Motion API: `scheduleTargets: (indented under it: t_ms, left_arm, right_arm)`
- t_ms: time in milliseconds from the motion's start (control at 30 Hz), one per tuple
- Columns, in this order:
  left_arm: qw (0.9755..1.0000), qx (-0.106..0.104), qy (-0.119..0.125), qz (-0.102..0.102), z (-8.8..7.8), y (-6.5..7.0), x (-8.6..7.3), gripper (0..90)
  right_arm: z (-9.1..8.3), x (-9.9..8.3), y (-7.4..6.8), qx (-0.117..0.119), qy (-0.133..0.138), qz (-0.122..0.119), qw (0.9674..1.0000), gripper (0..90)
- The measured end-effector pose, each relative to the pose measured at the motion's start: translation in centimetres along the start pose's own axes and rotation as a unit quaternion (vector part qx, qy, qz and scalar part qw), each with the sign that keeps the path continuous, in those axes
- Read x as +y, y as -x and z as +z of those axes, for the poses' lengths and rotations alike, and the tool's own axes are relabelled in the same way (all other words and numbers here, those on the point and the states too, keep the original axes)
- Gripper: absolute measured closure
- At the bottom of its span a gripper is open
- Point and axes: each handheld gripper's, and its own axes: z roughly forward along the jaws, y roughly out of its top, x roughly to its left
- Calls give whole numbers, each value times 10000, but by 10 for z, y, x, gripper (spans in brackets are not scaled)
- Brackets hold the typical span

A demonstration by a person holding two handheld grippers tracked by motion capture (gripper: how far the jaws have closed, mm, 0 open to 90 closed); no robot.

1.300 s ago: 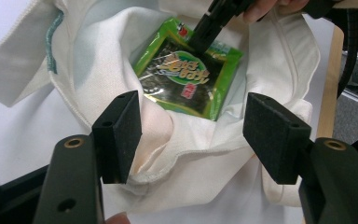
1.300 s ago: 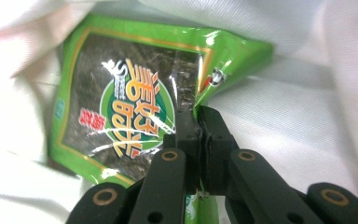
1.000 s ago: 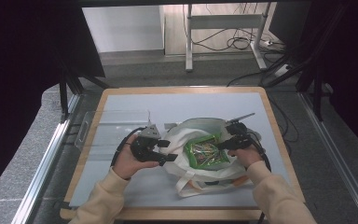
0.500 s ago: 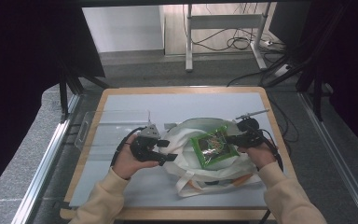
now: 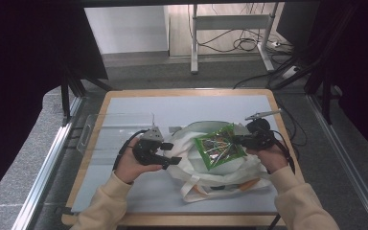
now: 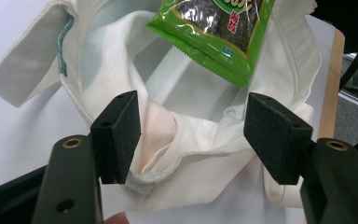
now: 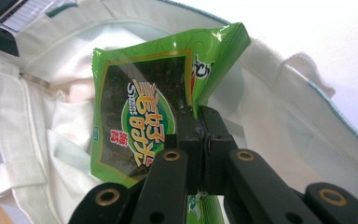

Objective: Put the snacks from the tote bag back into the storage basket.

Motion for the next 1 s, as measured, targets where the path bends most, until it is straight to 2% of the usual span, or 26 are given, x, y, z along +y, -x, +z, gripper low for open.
scheduleTargets:
  t_ms: [67, 200, 500, 733, 1000]
  left_arm:
    - [10000, 2, -21, 57, -2, -2, 0, 362]
    - [10000, 15, 20, 29, -4, -2, 0, 362]
    - [10000, 62, 13, -17, -7, -3, 3, 358]
    - [9999, 78, 16, -63, -8, -4, 6, 356]
    - [9999, 74, 82, -48, -14, -3, 18, 355]
  right_arm:
    - [-2, 1, 0, 17, 30, -54, 10000, 878]
    - [-4, 2, -2, 63, 91, -154, 9998, 878]
    - [-4, 4, 0, 321, 278, -416, 9982, 878]
    - [-4, 6, 4, 511, 424, -525, 9964, 879]
    - [-5, 12, -2, 590, 516, -763, 9940, 879]
